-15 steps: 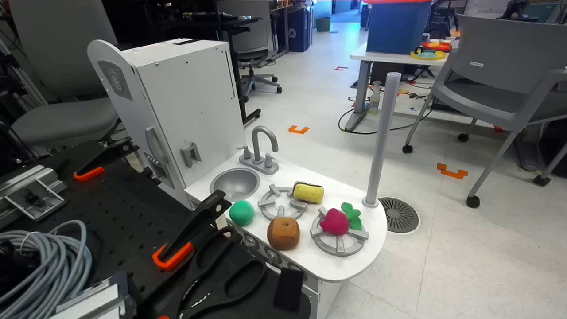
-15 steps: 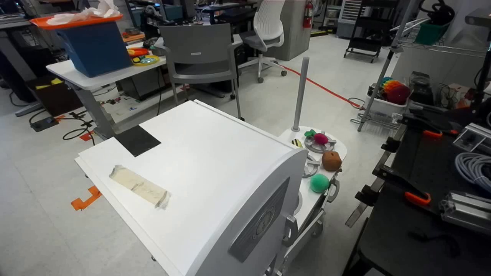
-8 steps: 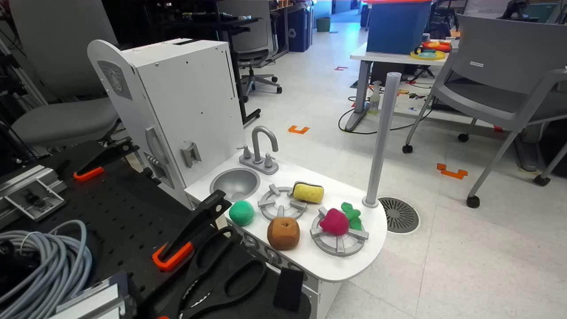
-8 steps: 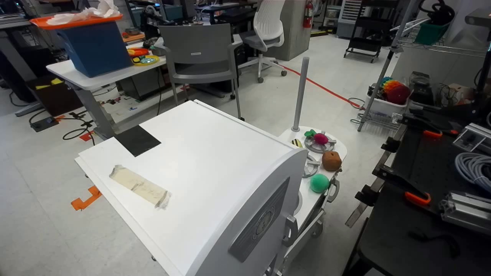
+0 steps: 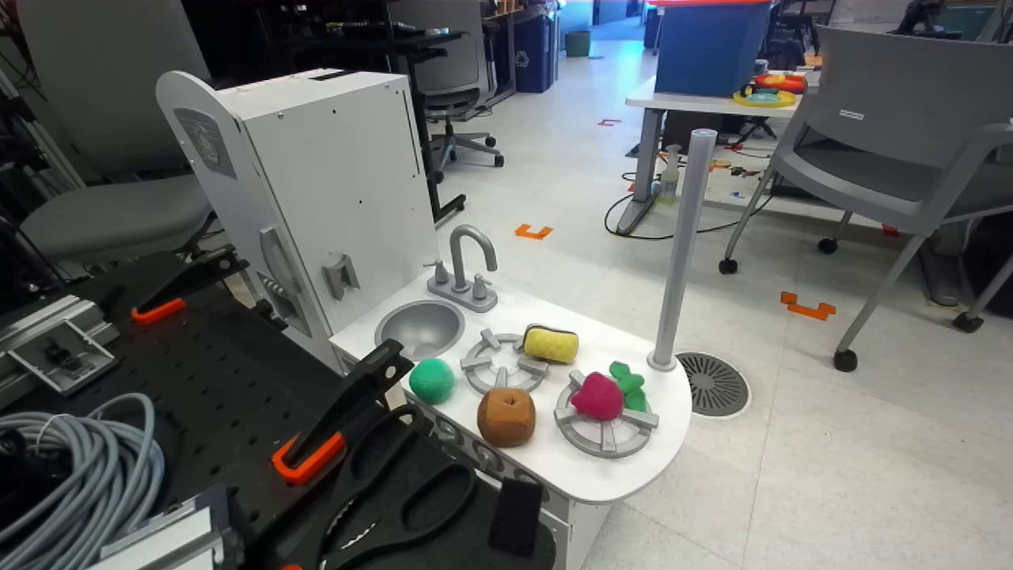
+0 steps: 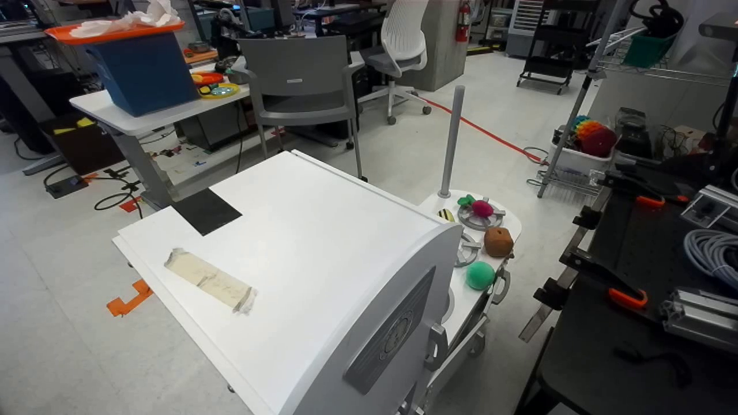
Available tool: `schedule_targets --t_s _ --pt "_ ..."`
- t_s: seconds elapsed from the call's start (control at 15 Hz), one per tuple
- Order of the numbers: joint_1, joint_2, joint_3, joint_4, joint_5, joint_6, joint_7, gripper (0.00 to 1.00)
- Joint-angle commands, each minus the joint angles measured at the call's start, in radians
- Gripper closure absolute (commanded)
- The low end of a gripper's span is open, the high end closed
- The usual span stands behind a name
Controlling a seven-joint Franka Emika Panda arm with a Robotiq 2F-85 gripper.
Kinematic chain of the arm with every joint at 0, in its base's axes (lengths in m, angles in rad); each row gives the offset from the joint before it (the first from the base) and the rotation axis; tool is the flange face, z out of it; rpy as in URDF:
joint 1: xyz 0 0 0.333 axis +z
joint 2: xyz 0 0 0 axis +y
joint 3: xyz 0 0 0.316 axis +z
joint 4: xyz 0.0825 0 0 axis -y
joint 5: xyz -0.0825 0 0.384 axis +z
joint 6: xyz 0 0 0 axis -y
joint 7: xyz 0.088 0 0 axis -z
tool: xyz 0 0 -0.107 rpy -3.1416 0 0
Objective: Put the green plushy on the silver thing
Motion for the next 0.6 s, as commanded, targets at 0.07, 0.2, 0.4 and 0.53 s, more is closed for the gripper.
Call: schedule_targets --t_s 0.07,0.2,0.4,0.53 --pt "-0.026 0.026 0.019 -0.011 -0.045 0.024 -0.026 0.00" --pt "-0.043 0.046 0.025 -0.048 -0.113 0.103 -0.040 0.00" --pt "-0.061 0.104 0.027 -0.116 -0.226 0.258 -0.036 0.00" --pt "-0.075 0.169 0.015 -0.148 -0.280 0.361 -0.036 0.00"
